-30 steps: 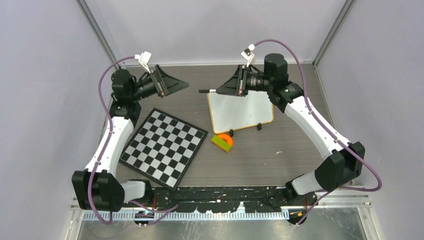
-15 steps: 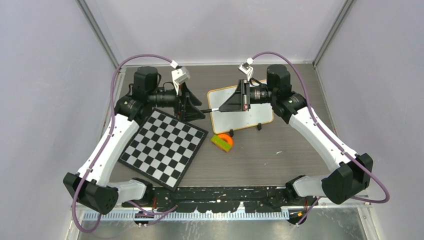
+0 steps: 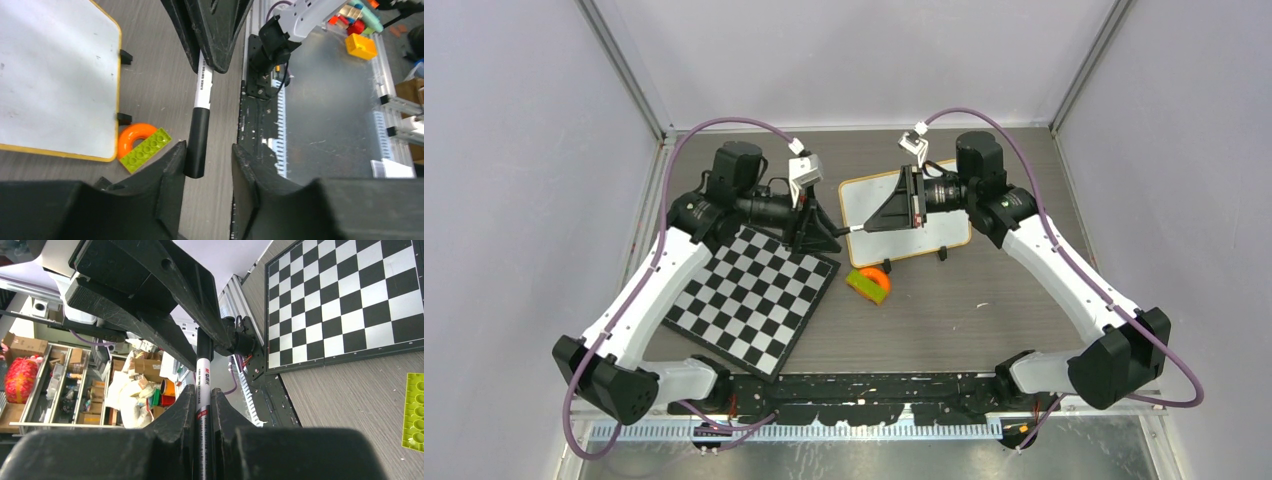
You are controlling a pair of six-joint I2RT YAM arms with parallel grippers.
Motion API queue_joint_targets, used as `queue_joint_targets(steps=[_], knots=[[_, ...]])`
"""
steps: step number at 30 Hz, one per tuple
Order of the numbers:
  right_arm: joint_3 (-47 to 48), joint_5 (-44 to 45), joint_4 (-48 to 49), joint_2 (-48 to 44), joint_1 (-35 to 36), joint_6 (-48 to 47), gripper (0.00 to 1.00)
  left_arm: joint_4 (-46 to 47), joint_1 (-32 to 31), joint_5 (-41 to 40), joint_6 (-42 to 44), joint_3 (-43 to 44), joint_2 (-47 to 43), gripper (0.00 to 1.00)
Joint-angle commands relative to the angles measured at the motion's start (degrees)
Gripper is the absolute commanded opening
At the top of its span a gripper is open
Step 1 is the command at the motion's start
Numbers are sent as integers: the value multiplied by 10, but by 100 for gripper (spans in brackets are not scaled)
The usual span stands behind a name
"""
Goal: Write a sentence on the whiteboard
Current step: Pass from the right arm to the left
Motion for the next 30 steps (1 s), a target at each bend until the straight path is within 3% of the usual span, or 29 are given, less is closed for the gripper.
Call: queue_joint_targets(steps=[1, 8, 13, 19, 30], knots=[[11, -19, 3, -25, 0, -12, 0, 4, -7, 11, 1, 23, 8, 35], [34, -44, -61, -26, 1, -79, 1, 28, -6, 62, -53, 25, 24, 1], [51, -39, -132, -34, 2, -150, 22, 28, -7, 91, -80, 27, 37, 0], [76, -27, -195, -32, 1, -211, 36, 28, -7, 134, -121, 31, 55, 0], [90, -28, -197, -30, 11, -220, 41, 30, -9, 173, -146, 38, 74, 0]])
